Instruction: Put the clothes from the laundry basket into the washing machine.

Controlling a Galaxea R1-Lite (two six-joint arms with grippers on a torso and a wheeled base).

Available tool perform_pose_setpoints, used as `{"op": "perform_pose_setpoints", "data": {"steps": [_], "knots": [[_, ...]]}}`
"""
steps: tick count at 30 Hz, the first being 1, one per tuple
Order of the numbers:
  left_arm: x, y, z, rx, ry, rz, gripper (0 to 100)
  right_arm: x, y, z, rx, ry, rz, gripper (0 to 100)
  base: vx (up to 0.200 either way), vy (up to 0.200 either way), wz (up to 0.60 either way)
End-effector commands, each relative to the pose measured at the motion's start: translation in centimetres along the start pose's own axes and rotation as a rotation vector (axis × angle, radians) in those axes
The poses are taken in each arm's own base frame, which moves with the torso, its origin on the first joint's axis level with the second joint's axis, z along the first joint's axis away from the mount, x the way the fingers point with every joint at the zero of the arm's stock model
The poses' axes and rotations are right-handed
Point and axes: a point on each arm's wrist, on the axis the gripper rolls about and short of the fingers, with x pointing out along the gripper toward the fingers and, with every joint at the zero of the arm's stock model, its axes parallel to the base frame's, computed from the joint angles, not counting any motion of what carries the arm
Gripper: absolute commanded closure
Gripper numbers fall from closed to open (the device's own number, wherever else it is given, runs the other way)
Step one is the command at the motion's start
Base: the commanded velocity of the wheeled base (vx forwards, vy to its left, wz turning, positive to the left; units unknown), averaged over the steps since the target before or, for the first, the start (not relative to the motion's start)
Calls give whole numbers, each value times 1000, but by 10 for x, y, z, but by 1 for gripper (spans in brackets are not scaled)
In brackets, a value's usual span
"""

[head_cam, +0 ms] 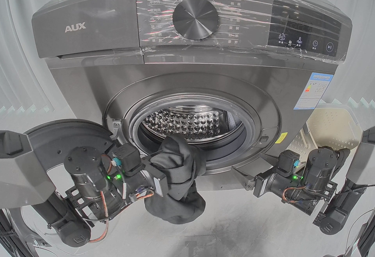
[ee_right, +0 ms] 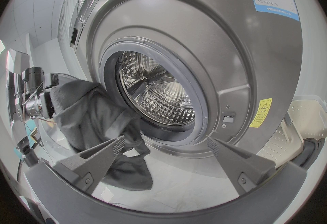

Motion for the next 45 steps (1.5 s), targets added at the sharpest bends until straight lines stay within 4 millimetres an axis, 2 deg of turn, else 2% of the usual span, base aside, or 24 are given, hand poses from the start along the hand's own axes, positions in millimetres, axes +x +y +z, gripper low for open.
{"op": "perform_pose_setpoints", "data": {"steps": [1, 8, 9, 14, 22, 31, 36, 41, 45], "knots": [[30, -1, -14, -25, 7, -42, 100, -5, 10, -2, -6, 9, 35, 0, 0, 0, 0], [59, 0, -27, -95, -2, -24, 100, -5, 10, -1, -6, 9, 35, 0, 0, 0, 0], [69, 0, -29, -102, -20, -13, 100, -5, 10, -2, -6, 10, 34, 0, 0, 0, 0], [95, 5, -27, -104, -91, 62, 100, -5, 10, -3, -6, 13, 34, 0, 0, 0, 0], [119, 14, -48, -101, -46, 81, 100, -6, 10, -4, -5, 19, 33, 0, 0, 0, 0], [153, 41, -41, -100, -45, 123, 100, -6, 10, -5, -6, 24, 33, 0, 0, 0, 0], [168, 42, -42, -103, -24, 128, 100, -5, 10, -5, 2, 25, 32, 0, 0, 0, 0], [191, 53, -54, -87, -44, 156, 100, -4, 9, -7, 6, 35, 32, 0, 0, 0, 0], [203, 53, -61, -82, -51, 150, 100, -4, 10, -9, 4, 43, 34, 0, 0, 0, 0]]}}
